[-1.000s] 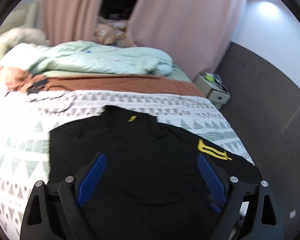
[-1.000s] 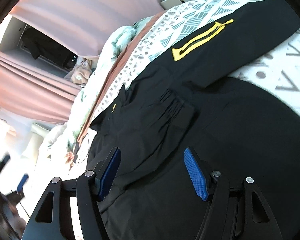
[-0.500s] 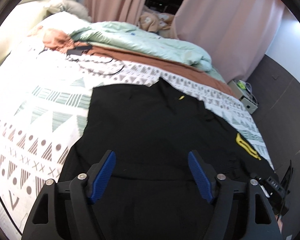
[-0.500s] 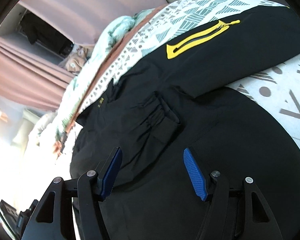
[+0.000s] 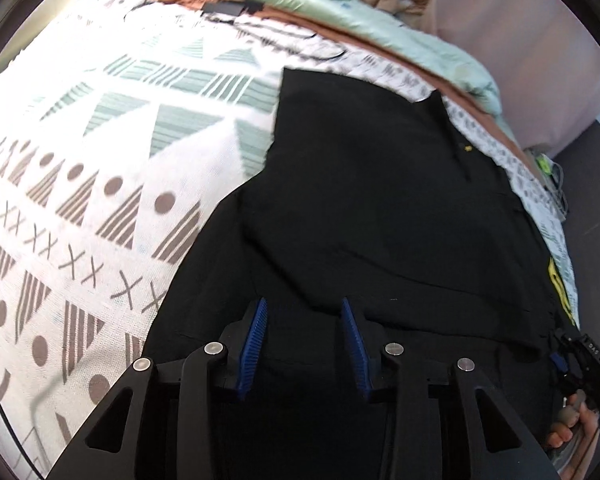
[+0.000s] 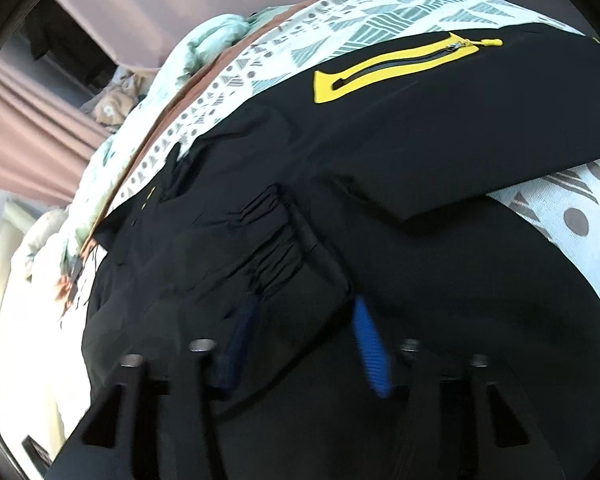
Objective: Fold large clothes
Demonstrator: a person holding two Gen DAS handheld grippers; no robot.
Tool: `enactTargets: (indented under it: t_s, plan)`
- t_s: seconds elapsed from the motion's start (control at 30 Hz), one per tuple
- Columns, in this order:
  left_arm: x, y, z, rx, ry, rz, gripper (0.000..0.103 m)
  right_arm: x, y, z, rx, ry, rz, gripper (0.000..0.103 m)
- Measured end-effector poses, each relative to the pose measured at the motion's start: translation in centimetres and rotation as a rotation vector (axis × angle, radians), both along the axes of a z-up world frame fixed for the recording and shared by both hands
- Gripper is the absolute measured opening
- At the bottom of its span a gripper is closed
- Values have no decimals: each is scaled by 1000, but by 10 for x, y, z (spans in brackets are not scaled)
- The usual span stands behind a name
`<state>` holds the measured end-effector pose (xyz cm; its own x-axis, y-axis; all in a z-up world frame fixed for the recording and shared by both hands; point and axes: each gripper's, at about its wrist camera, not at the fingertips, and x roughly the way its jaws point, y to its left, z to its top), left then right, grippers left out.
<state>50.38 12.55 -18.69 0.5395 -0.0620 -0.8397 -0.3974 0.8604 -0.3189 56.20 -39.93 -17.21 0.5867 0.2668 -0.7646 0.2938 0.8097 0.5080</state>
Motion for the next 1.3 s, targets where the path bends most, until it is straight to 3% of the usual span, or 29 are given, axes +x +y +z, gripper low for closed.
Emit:
enactTargets:
  t_s: [0.03,0.17,0.33,0.43,0.53,0.6,0.67,0.7,0.73,0.83,1.3]
  plan:
    - [0,0,-2,2,4,-1,38,4,-3,-2,3,-3,-10,19]
    - [0,1,-5,19,2,-8,38,13,-4,0,-14,-42,-1,13]
    - [3,5,-8,26,2,10,38,16,-14,8,-44,-96,-43,10]
    - [3,4,-9,45,7,15,38,16,-18,3,-46,-72,-51,10]
    - [4,3,-7,45,12,33,38,15,-18,0,-34,-46,-41,15]
    - [3,3,-3,39,18,43,39,10,-24,2,17,-36,-40,34]
    - [0,1,0,29,17,48,44,1,-30,10,31,-67,-43,65]
    - [-2,0,3,21,7,47,52,-3,-32,14,19,-81,-49,69]
    - [-4,-1,6,13,-11,46,62,-8,-36,20,2,-95,-53,69]
    - [-12,-5,18,13,-65,59,81,-20,-55,33,-2,-130,-78,69]
    - [-17,-38,41,20,-126,-4,82,-66,-177,13,47,-134,-382,64]
